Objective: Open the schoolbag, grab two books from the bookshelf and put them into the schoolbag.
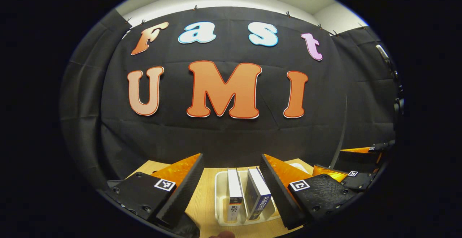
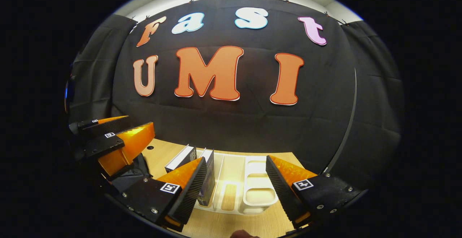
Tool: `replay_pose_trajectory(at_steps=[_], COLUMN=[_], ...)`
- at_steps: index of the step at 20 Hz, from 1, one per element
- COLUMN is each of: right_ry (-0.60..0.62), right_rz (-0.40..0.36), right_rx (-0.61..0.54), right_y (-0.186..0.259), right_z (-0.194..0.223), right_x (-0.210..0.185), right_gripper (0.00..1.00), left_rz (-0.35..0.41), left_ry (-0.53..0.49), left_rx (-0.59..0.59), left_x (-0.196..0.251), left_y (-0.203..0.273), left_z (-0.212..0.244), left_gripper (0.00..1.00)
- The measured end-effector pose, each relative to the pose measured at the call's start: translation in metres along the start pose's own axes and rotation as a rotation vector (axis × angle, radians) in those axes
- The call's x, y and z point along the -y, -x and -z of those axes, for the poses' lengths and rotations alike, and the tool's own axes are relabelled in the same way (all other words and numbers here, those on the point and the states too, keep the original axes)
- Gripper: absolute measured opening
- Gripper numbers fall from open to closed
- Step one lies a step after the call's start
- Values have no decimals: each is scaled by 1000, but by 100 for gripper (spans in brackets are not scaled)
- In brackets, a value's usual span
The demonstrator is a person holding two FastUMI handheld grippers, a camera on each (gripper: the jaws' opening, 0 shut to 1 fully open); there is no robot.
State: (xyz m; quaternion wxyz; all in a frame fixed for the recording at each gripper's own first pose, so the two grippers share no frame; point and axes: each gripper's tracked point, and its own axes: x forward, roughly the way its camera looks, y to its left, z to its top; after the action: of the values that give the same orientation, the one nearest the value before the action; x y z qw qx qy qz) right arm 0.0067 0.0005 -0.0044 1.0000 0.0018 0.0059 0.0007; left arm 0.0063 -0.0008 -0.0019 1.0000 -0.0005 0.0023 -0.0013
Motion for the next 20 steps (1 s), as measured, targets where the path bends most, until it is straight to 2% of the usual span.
replay_pose_trajectory(at_steps=[20], right_ry=[5], right_rz=[-13], right_rx=[13], right_y=[4], right_z=[0], right_x=[-8], right_gripper=[98], left_rz=[-38], left_ry=[-5], left_rx=[24], left_x=[-14], left_y=[16], left_z=[-1], left_gripper=[98])
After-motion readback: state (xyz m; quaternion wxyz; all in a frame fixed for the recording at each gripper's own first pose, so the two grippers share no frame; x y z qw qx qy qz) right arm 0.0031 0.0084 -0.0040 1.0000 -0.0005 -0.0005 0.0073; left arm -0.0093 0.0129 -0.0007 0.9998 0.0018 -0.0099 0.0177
